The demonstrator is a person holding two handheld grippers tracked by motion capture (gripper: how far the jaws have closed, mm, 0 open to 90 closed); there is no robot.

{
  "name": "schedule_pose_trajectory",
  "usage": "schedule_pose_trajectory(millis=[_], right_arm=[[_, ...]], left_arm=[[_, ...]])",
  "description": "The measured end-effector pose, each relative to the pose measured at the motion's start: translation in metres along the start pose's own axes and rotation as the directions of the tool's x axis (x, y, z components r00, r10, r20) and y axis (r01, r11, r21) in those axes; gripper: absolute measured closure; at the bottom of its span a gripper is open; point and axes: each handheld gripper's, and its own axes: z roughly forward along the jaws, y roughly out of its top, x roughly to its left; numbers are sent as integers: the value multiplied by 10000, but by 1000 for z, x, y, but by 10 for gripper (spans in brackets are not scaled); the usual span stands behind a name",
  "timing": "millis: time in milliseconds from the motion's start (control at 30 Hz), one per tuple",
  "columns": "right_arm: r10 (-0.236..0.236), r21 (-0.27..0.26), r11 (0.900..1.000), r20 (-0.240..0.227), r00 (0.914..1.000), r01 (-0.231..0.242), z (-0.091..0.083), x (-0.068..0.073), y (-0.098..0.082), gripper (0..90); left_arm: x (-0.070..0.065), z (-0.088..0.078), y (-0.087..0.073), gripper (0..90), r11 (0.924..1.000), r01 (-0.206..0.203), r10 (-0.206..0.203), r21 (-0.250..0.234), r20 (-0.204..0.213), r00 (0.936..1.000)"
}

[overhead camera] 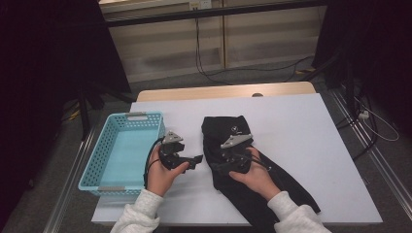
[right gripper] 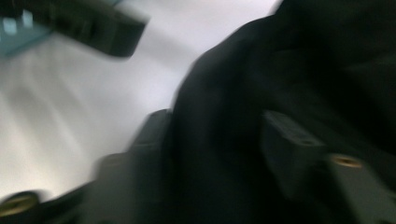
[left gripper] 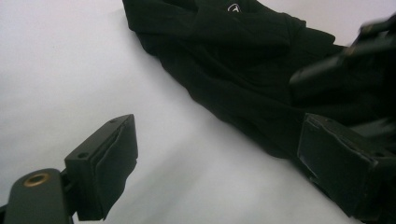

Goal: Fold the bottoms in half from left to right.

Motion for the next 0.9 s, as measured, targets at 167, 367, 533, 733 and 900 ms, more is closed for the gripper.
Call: schedule_pose_trajectory(millis=[167, 367, 533, 733, 900], right_arm=[[374, -472, 9982, 191, 9991, -364, -32, -17, -3, 296], [616, -919, 9944, 1050, 9926, -520, -67, -37, -24, 274], [824, -726, 9948, 1675, 9824, -711, -84, -48, -46, 274], [1154, -501, 9930, 2352, 9651, -1065, -100, -61, -68, 297], [1650, -284, 9861, 2724, 9479, -1634, -113, -71, -93, 342]], left_arm=[[1, 2, 1, 121, 10000, 45, -45, 10, -5, 10000], [2, 7, 5, 120, 10000, 16, -17, 10, 66, 10000], [1, 15, 9, 120, 10000, 29, -30, 92, 142, 9999], [-4, 20, 17, 120, 10000, -55, 56, -56, 285, 9996], [-6, 23, 22, 120, 9996, -267, 267, 9, 276, 9993]])
